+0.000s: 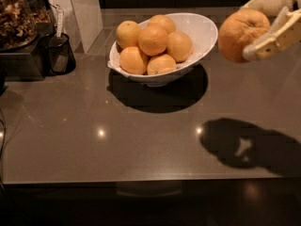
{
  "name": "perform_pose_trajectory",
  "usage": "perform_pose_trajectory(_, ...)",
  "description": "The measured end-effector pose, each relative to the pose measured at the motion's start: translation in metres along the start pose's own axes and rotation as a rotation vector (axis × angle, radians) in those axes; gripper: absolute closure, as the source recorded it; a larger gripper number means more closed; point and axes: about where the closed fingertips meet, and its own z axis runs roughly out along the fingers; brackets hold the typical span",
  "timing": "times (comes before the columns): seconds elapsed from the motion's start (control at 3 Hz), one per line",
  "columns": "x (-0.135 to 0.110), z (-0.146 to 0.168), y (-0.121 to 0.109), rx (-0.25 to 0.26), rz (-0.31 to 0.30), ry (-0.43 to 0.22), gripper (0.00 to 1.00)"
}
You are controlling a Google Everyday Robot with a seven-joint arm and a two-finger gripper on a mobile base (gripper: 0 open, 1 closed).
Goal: Pick orange from white bowl
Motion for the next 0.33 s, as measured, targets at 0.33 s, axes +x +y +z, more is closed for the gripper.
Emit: perform_pose_trajectory(0.33, 0.0, 0.0, 0.0, 0.0, 0.0, 0.0, 1.0)
